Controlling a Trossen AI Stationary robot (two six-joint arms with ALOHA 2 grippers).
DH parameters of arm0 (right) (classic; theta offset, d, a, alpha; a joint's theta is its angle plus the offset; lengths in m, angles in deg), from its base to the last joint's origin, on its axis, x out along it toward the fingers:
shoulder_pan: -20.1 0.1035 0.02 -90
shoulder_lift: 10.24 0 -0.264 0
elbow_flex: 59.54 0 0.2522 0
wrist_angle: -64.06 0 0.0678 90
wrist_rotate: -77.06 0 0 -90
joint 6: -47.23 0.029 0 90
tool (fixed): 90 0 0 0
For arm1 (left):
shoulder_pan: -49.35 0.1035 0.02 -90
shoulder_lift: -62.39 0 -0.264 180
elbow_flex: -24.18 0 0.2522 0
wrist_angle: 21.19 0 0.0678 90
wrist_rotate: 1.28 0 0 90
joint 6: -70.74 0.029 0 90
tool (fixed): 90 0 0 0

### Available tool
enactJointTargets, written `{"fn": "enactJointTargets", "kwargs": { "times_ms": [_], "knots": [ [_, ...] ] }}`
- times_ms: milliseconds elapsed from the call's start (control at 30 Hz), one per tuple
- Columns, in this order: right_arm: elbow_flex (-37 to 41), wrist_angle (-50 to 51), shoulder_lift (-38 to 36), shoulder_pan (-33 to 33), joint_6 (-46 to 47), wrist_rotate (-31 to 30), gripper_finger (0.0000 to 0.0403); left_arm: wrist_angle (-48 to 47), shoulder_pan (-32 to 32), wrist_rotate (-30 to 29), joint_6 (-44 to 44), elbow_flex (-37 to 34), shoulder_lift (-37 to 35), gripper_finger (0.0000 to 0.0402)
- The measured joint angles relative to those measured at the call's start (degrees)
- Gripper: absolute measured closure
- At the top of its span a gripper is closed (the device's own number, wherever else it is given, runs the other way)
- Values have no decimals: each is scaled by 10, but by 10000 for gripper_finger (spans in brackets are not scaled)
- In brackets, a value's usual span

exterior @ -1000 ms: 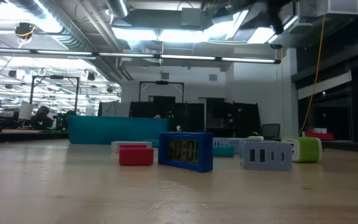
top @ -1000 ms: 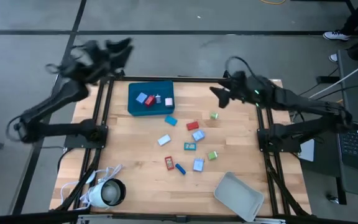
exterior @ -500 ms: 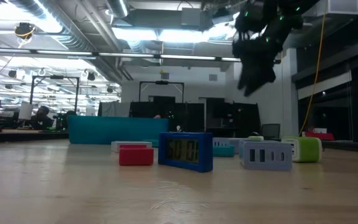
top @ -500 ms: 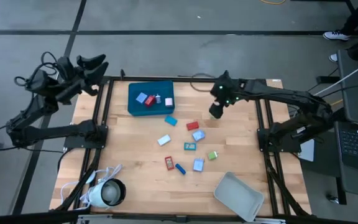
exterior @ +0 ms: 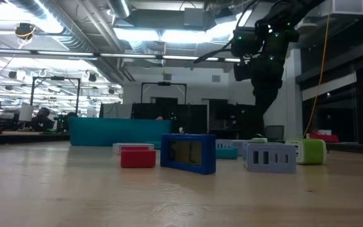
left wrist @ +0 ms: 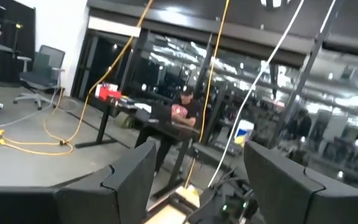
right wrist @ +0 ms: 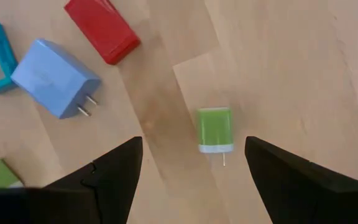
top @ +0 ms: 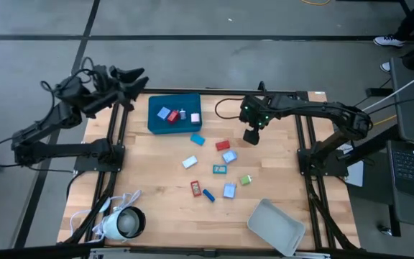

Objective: Pick & Place Office items
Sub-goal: Put the top green charger adapter into the blue bin

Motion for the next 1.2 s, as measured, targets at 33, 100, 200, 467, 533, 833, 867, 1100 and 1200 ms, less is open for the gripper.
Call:
{"fn": "enactJointTargets", "kwargs": {
  "times_ms": [33,100,200,467,533,833,867,1100,1200],
  "knots": [
    [0,-2,3,-3,1,0,115,-2,0,1,5,0,5,163],
    [0,-2,12,-8,3,-1,115,-3,0,1,17,0,13,163],
    [0,0,32,-17,3,0,115,-3,0,1,25,0,20,162],
    [0,-11,83,-31,0,0,115,-2,0,1,29,0,5,162],
    [0,-19,90,-32,0,7,115,-2,0,0,29,0,-1,162],
    [0,-50,121,-33,2,14,115,-11,0,-5,31,0,-14,162],
    [0,-53,126,-33,2,14,115,-15,0,-6,31,0,-14,162],
    [0,-60,141,-33,18,14,115,-34,0,-6,27,0,-13,162],
    [0,-69,141,-36,24,13,120,-34,0,-6,27,0,-13,162]
  ]
}}
